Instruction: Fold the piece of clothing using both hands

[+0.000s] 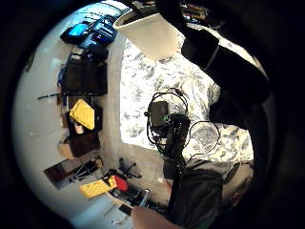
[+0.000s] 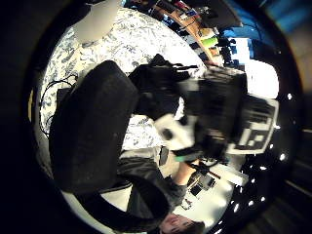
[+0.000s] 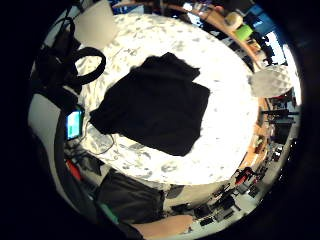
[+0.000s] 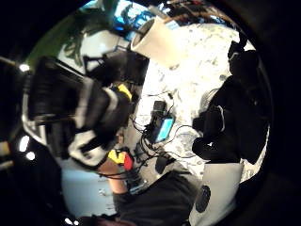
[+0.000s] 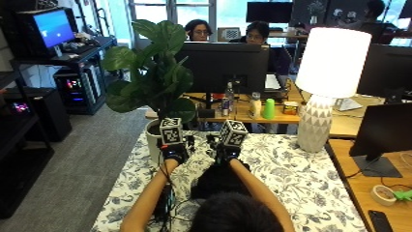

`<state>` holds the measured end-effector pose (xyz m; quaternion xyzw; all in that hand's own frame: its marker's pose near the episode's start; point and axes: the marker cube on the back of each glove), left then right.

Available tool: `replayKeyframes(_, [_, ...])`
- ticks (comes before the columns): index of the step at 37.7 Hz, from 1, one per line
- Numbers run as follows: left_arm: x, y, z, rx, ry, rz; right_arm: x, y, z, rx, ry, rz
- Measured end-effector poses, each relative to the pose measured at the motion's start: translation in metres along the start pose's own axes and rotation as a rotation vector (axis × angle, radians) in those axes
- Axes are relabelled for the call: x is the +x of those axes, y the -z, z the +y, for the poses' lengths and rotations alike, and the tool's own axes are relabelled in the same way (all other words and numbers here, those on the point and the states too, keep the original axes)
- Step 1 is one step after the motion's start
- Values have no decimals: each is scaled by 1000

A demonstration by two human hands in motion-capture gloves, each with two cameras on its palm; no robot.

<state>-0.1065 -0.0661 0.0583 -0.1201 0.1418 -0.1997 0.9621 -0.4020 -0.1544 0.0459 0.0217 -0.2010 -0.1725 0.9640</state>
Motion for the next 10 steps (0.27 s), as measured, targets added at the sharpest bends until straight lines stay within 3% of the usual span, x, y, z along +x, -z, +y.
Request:
replayKeyframes(5, [0, -7, -7, -17, -2, -4, 30, 40, 2, 13, -91, 58])
replayKeyframes(10, [2, -16, -11, -61, 2, -4, 50, 48, 12, 15, -138, 54])
